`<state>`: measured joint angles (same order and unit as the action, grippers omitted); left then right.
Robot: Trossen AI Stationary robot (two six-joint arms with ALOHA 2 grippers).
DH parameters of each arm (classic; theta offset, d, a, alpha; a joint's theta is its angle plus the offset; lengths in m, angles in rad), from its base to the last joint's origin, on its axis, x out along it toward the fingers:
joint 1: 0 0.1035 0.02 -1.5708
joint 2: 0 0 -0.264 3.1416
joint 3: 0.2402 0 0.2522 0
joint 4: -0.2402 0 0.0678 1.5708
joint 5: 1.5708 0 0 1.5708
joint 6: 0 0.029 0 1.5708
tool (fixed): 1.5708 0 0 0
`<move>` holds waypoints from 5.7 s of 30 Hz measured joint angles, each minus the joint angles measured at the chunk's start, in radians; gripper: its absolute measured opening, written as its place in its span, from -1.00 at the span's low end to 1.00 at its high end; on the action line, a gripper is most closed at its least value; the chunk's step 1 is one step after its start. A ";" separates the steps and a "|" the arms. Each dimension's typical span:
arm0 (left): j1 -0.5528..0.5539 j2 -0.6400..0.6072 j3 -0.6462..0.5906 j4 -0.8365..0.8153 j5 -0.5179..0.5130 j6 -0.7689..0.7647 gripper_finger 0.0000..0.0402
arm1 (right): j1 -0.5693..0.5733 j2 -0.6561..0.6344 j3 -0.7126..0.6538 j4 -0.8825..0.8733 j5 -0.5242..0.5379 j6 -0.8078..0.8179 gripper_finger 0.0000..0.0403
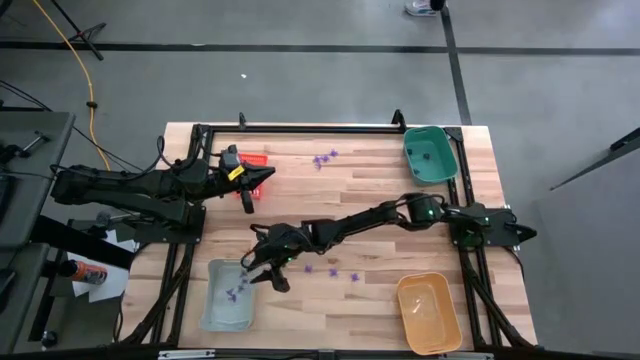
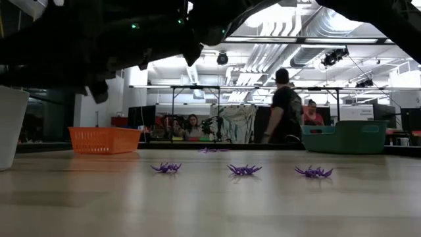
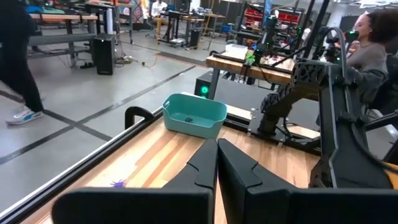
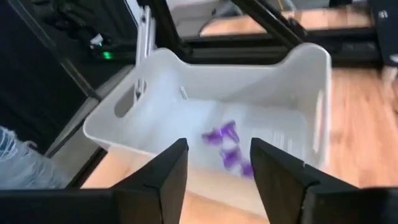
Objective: Sort Halloween decoration
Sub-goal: Put the violet hat toy into the gray bin
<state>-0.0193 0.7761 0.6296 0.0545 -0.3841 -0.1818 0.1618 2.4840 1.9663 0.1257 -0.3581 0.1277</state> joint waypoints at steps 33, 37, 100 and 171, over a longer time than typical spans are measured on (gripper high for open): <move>0.000 0.000 0.000 0.022 -0.024 0.036 -1.00 | -0.201 -1.179 -1.324 -0.058 0.081 0.266 -1.00; 0.000 0.000 0.000 0.022 0.082 0.060 -1.00 | -0.202 -1.264 -1.372 0.263 0.235 0.276 -1.00; 0.366 0.814 0.436 -0.315 0.285 -0.008 -0.99 | -0.202 -1.280 -1.280 0.372 0.460 0.049 -1.00; 0.401 1.235 0.626 -0.287 0.234 -0.308 -0.51 | -0.202 -1.280 -1.280 0.425 0.524 0.099 -1.00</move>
<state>0.3820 2.0111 1.2557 -0.2322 -0.1505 -0.4897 -0.0398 1.2045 0.6861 0.5510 0.1662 0.2272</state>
